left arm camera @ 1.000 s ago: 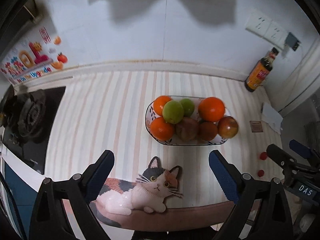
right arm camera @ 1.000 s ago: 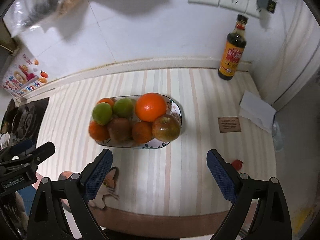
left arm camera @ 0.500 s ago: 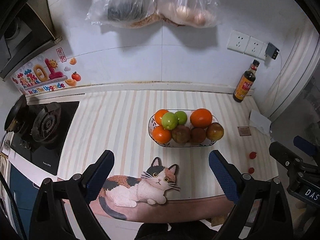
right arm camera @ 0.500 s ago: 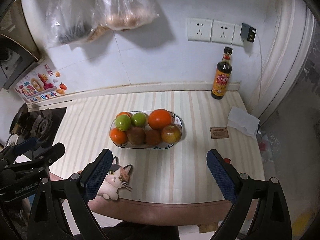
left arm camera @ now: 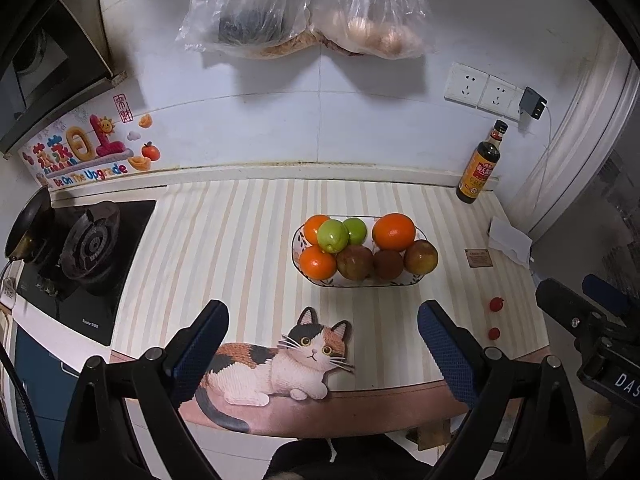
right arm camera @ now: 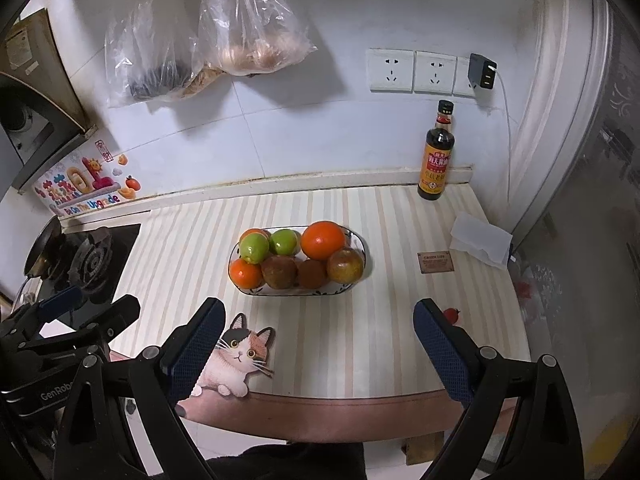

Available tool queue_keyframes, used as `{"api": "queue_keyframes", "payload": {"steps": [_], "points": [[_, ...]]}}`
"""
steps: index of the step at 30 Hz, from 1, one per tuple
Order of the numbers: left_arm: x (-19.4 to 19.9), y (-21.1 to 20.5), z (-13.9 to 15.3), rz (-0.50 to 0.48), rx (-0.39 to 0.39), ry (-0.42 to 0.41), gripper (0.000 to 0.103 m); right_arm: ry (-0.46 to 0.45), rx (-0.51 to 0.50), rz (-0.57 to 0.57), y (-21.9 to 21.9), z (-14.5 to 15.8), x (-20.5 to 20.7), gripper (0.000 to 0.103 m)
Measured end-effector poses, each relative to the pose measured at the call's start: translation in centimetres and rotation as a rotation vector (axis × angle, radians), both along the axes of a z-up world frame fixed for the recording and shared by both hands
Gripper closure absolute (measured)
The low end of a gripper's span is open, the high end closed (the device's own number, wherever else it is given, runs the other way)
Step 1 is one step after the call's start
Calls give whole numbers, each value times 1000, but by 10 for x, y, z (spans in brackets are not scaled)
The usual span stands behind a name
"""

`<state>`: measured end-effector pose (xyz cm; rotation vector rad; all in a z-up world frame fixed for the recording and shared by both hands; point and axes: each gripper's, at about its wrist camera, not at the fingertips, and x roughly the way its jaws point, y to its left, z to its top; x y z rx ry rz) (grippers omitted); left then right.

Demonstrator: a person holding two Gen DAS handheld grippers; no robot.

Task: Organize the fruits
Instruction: 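Lift both tools back from the plate, then grasp a red tomato with the right tool while the left tool grasps the other tomato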

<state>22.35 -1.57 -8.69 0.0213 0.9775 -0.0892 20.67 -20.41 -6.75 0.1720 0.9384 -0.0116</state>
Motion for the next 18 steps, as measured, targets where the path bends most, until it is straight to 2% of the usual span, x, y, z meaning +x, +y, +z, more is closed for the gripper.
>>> {"api": "queue_keyframes", "payload": {"steps": [3, 11, 16, 18], "points": [[2, -2, 0, -11, -5, -1, 0, 3, 34, -17, -6, -5, 0, 3], [22, -32, -17, 8, 65, -12, 0, 30, 165, -85, -61, -39, 10, 3], [48, -78, -50, -1, 151, 17, 0, 79, 178, -155, -125, -81, 18, 3], [60, -101, -69, -23, 182, 49, 0, 123, 150, -195, -152, -110, 21, 3]]}}
